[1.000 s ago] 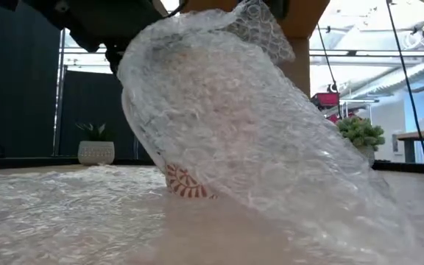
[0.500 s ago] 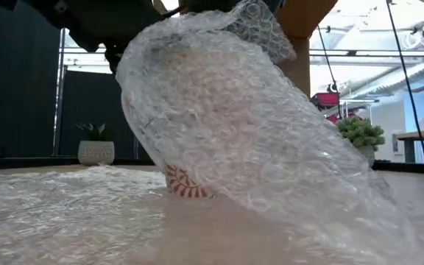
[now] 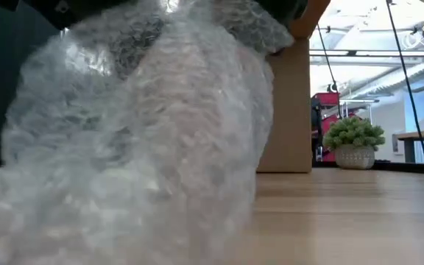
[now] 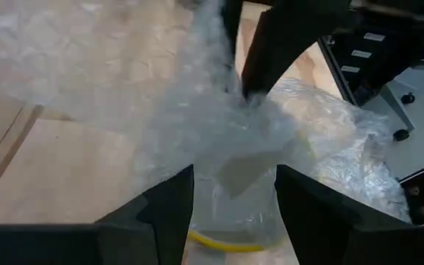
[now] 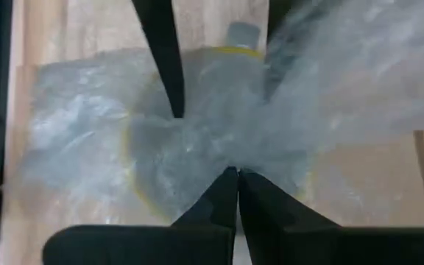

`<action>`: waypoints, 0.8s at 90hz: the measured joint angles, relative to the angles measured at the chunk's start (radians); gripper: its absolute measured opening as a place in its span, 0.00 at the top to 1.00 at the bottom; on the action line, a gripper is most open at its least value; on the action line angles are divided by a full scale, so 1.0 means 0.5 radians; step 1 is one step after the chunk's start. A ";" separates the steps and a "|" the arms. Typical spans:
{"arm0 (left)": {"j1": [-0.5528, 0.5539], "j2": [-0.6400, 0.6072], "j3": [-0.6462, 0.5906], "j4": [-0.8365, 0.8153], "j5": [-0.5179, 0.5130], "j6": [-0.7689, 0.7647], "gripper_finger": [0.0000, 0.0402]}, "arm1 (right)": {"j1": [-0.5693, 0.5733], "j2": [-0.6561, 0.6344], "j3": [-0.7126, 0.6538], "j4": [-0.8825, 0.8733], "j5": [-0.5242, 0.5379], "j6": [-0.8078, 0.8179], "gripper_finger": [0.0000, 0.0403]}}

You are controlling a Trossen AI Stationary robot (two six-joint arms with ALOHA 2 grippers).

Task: Wrap mug
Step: Wrap the orange mug with the transparent bubble wrap

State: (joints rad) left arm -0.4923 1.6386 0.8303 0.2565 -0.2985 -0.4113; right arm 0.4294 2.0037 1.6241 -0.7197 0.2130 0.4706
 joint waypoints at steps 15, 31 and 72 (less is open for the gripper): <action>-0.001 0.000 0.000 -0.002 0.000 -0.001 0.55 | -0.018 0.002 0.000 0.002 0.001 -0.002 1.00; -0.009 -0.008 0.020 -0.027 0.021 -0.004 0.55 | -0.030 0.003 -0.001 -0.001 -0.007 0.013 1.00; -0.076 -0.173 0.143 -0.194 -0.308 0.068 0.55 | -0.031 0.005 -0.004 -0.004 0.000 -0.030 1.00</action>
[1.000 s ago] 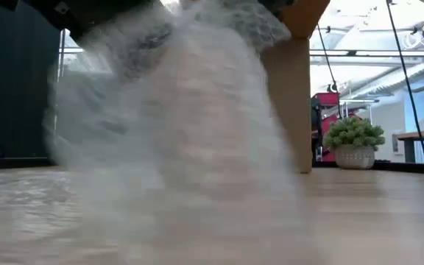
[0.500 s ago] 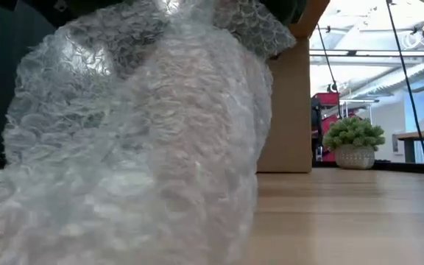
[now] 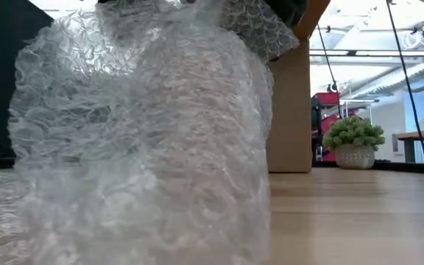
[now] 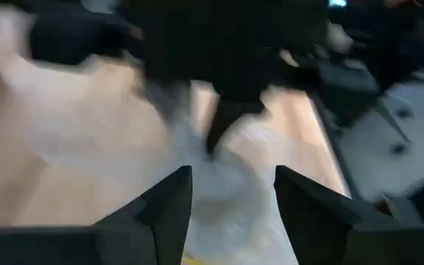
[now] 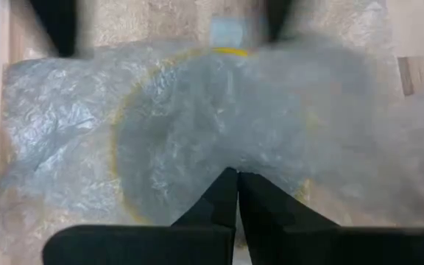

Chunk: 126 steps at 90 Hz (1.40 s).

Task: Wrap mug
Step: Wrap the orange mug with the transparent bubble wrap

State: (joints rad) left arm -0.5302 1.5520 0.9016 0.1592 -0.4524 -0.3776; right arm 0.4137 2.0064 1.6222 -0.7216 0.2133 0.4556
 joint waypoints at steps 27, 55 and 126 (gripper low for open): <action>0.078 0.285 0.001 0.198 0.322 -0.013 0.55 | 0.000 0.001 -0.001 -0.004 0.000 -0.009 1.00; 0.090 0.421 0.013 0.234 0.341 -0.001 0.55 | -0.007 -0.002 -0.001 -0.003 -0.008 -0.009 1.00; 0.091 0.430 0.003 0.256 0.326 -0.002 0.55 | 0.014 -0.010 0.617 -0.678 0.024 -0.030 1.00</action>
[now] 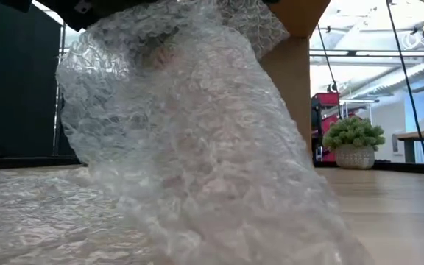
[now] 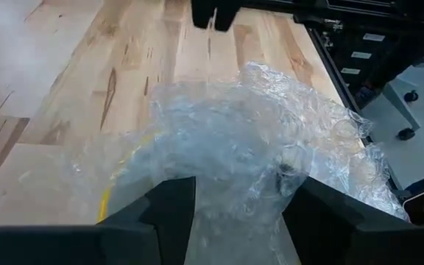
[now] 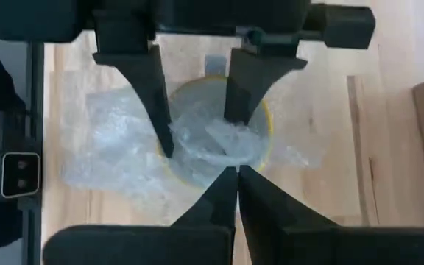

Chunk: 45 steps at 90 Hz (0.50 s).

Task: Wrap mug
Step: Wrap the orange mug with the transparent bubble wrap

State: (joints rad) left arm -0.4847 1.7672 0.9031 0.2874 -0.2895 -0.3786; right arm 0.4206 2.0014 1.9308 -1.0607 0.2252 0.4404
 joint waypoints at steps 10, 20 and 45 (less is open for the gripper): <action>0.000 0.000 -0.001 0.001 0.000 -0.001 0.55 | -0.001 0.001 -0.046 0.154 0.162 -0.008 1.00; 0.000 0.000 -0.002 0.002 0.000 0.000 0.55 | -0.001 0.007 -0.175 0.402 0.192 -0.016 1.00; 0.000 0.000 -0.003 -0.010 0.001 -0.009 0.55 | 0.003 -0.009 -0.631 0.798 0.190 0.188 1.00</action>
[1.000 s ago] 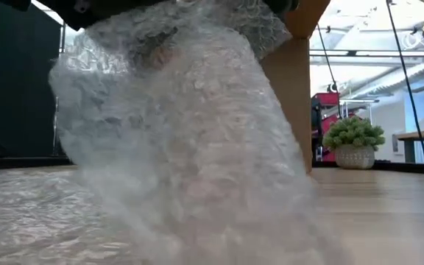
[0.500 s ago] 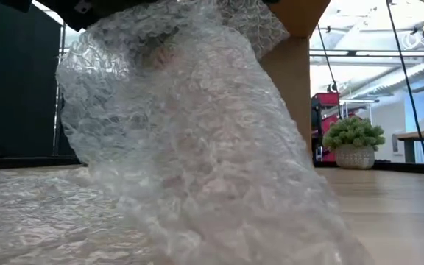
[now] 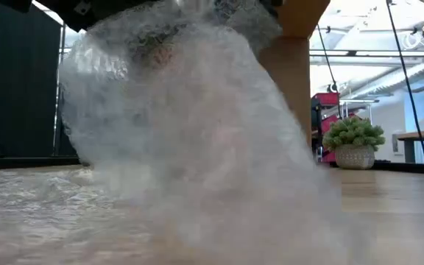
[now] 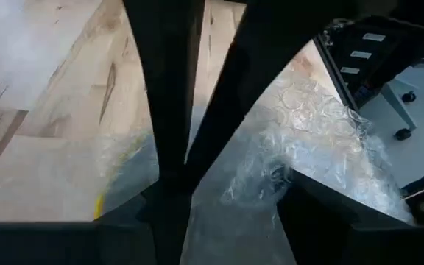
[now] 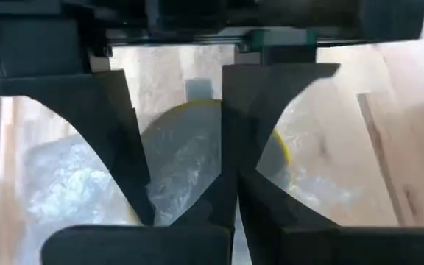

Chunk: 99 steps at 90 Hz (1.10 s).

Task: Wrap mug
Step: Wrap the orange mug with the transparent bubble wrap

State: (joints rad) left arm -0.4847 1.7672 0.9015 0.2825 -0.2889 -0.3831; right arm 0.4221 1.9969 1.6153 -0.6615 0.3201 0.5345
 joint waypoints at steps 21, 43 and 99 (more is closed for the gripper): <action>0.000 -0.001 -0.001 -0.013 -0.001 0.001 0.55 | -0.006 0.001 -0.135 0.175 0.006 0.007 1.00; -0.004 -0.128 -0.008 -0.094 0.025 -0.008 0.55 | -0.005 0.012 -0.140 0.243 -0.003 0.007 1.00; -0.163 -0.421 -0.002 -0.381 0.019 -0.113 0.55 | -0.004 0.031 -0.153 0.213 0.033 -0.009 1.00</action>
State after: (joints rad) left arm -0.5660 1.5565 0.9006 0.0921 -0.2793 -0.4397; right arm 0.4202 2.0125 1.5387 -0.5552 0.3366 0.5301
